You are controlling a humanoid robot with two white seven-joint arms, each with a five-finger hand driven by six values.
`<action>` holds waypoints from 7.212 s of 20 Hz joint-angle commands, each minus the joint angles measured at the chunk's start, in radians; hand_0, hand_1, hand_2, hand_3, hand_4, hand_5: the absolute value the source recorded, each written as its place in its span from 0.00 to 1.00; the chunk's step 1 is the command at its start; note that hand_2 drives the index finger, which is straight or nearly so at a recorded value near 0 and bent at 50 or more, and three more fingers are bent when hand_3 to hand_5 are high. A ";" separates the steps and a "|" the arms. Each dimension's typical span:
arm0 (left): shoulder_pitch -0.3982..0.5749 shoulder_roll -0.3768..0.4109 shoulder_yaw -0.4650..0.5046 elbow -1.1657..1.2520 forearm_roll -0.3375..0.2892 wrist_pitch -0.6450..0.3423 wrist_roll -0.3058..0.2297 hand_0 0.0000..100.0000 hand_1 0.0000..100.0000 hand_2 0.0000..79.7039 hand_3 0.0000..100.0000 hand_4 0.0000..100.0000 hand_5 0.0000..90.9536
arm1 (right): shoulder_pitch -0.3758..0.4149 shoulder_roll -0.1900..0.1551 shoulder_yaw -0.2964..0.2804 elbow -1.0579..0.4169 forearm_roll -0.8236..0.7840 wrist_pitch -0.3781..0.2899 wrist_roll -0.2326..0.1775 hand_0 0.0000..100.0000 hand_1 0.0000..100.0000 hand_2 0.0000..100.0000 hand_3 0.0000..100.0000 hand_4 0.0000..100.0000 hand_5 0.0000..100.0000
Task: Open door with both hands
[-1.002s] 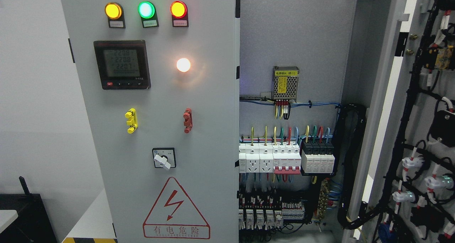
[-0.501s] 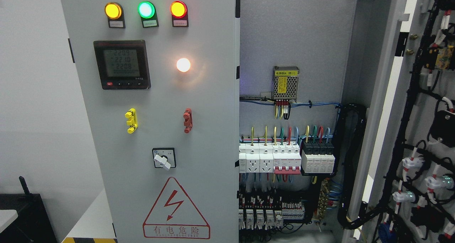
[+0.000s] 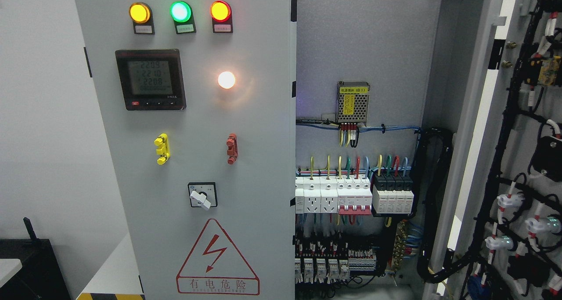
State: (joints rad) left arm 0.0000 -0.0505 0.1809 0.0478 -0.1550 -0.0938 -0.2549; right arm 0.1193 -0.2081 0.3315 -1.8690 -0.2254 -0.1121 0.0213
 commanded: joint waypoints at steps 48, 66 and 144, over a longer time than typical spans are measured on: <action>0.014 0.000 0.000 0.000 0.000 -0.001 0.000 0.00 0.00 0.00 0.00 0.03 0.00 | -0.498 0.165 0.009 0.356 -0.054 0.235 0.006 0.11 0.00 0.00 0.00 0.00 0.00; 0.014 0.000 0.000 0.000 0.000 -0.001 0.000 0.00 0.00 0.00 0.00 0.03 0.00 | -0.553 0.156 0.043 0.383 -0.112 0.235 0.006 0.11 0.00 0.00 0.00 0.00 0.00; 0.012 0.000 0.000 0.000 0.000 -0.001 0.000 0.00 0.00 0.00 0.00 0.03 0.00 | -0.721 0.150 0.055 0.567 -0.141 0.220 0.189 0.11 0.00 0.00 0.00 0.00 0.00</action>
State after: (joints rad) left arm 0.0000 -0.0506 0.1810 0.0475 -0.1548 -0.0955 -0.2551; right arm -0.5891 -0.0581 0.3883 -1.3222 -0.3666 0.1073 0.2091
